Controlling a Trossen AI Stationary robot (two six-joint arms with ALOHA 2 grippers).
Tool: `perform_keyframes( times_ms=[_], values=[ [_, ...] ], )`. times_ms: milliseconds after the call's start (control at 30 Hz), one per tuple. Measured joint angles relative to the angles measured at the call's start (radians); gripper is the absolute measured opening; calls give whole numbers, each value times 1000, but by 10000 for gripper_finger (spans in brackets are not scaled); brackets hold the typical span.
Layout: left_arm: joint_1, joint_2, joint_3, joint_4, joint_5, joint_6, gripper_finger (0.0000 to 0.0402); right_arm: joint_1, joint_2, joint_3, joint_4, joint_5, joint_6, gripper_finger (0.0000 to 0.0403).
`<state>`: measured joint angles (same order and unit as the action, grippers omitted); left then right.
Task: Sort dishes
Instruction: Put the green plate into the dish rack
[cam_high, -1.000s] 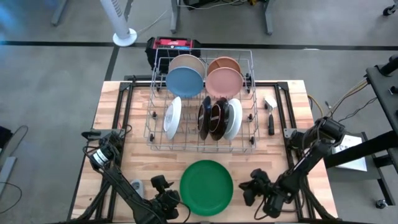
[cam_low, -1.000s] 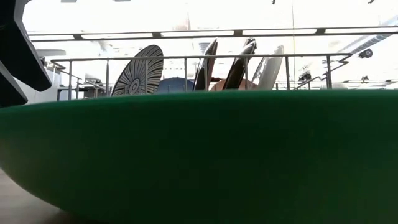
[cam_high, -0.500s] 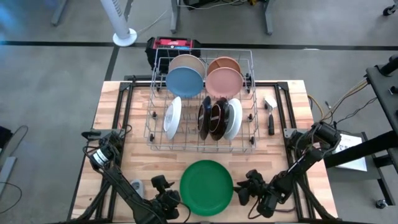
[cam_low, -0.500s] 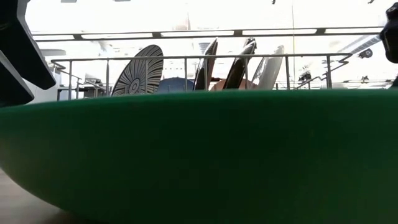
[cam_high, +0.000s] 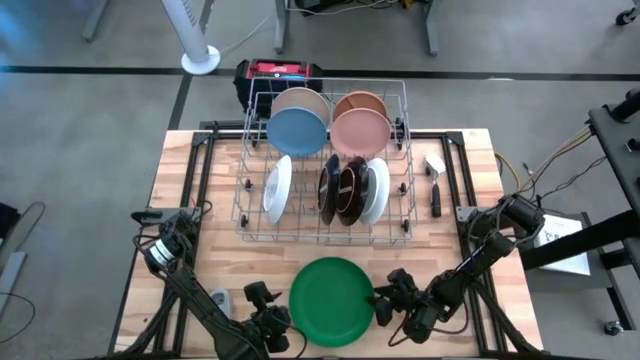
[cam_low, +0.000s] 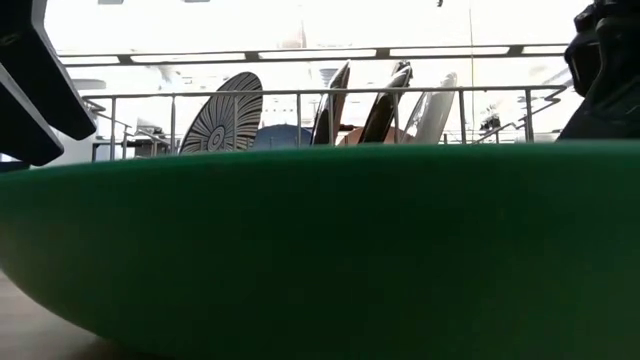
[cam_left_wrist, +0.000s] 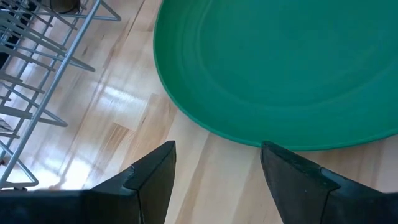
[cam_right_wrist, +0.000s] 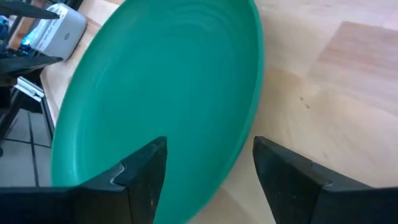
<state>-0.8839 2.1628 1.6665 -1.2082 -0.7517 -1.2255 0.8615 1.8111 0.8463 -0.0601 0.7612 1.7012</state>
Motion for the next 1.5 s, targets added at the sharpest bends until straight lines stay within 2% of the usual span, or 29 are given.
perform_keyframes(
  times_ms=[567, 733, 1233, 1500],
  values=[
    [0, 0, -1, 21, -35, 0, 223, -25, 26, 0, 16, -33, -47, 171],
    [0, 0, -1, 22, -35, 0, 223, -29, 55, 0, 21, -56, -26, 138],
    [-2, -2, 1, 30, -36, 0, 223, -34, 56, 0, 9, -39, -84, 13],
    [-8, -2, 23, 29, -51, 2, 223, -33, 29, -1, -3, -21, -164, 4]
  ],
)
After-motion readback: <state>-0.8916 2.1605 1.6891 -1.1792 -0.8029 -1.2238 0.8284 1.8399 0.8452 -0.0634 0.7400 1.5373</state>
